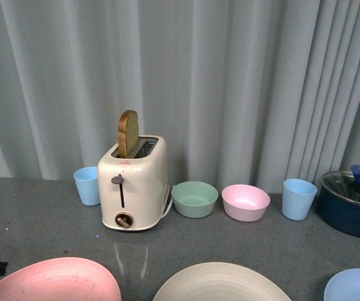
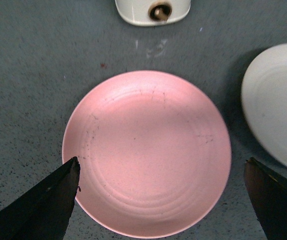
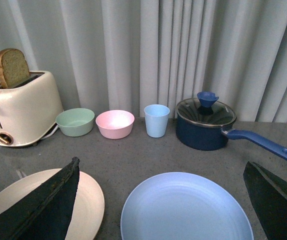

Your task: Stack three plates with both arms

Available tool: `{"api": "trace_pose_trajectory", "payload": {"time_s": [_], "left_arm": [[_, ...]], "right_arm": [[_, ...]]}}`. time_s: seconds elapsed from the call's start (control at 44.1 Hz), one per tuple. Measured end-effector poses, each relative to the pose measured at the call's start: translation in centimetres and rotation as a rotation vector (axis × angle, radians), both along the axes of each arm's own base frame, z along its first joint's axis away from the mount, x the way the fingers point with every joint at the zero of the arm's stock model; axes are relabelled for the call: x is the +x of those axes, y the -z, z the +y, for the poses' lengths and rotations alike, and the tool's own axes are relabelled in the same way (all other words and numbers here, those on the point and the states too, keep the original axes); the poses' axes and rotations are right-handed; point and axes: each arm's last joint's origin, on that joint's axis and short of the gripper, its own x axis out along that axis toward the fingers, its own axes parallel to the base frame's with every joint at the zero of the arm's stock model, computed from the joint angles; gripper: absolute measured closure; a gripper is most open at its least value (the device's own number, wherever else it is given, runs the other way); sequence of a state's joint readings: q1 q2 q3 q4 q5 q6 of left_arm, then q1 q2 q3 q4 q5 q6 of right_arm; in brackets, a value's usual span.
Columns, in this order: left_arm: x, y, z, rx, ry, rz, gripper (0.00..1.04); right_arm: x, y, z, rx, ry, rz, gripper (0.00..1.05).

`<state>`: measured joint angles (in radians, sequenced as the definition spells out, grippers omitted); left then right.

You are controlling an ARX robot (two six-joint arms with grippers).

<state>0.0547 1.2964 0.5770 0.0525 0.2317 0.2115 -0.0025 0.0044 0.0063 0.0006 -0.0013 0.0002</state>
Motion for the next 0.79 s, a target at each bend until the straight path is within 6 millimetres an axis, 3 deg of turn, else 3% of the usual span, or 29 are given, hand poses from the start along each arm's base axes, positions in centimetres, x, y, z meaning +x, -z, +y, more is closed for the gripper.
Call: {"api": "trace_pose_trajectory", "payload": {"time_s": [0.181,0.249,0.522,0.794], "left_arm": [[6.1,3.2,1.0,0.075,0.0,0.181,0.07],[7.6,4.4,1.5,0.092,0.0,0.236,0.07],[11.0,7.0,4.8,0.1,-0.066,0.344,0.07],[12.5,8.2,6.9,0.098,-0.09,0.366,0.07]], "right_arm": [[0.0,0.0,0.0,0.0,0.0,0.0,0.07],[0.0,0.0,0.0,0.0,0.0,0.0,0.07],[0.0,0.0,0.0,0.0,0.0,0.0,0.07],[0.0,0.0,0.0,0.0,0.0,0.0,0.07]]}}
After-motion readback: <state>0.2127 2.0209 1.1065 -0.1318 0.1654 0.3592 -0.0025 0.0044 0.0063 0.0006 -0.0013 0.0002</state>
